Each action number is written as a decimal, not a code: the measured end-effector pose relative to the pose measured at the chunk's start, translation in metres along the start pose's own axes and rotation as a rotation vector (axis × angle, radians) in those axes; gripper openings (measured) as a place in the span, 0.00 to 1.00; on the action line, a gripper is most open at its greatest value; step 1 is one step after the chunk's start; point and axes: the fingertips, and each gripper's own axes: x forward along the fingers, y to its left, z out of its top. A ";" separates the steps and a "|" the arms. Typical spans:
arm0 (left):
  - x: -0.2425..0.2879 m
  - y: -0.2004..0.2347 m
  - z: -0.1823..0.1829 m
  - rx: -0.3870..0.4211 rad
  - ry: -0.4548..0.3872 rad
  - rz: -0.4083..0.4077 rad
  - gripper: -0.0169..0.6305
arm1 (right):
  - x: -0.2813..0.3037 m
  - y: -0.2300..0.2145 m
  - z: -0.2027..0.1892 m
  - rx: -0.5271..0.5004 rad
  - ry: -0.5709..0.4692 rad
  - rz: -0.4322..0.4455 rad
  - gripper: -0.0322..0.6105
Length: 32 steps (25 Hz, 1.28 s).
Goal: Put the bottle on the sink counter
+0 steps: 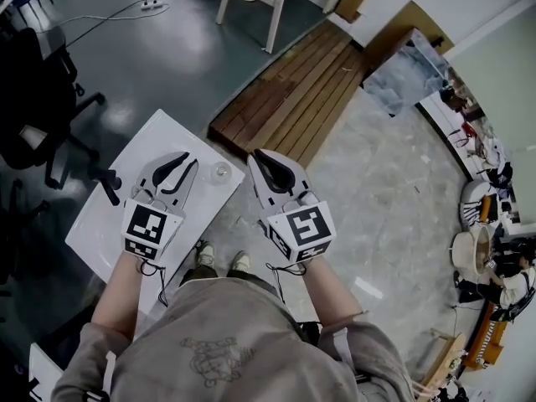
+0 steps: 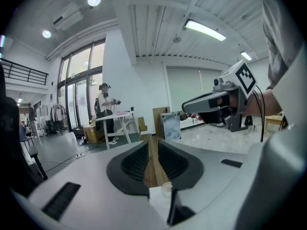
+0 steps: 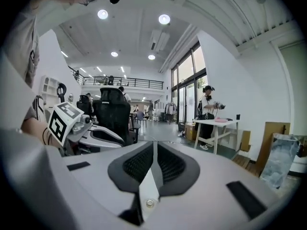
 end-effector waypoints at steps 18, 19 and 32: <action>-0.053 -0.017 0.081 0.037 -0.170 0.148 0.09 | -0.108 0.009 0.084 -0.025 -0.229 -0.019 0.11; -0.055 -0.019 0.080 0.042 -0.170 0.153 0.09 | -0.111 0.011 0.081 -0.030 -0.225 -0.015 0.11; -0.072 -0.040 0.052 0.037 -0.103 0.172 0.08 | -0.130 0.008 0.050 0.023 -0.190 0.006 0.11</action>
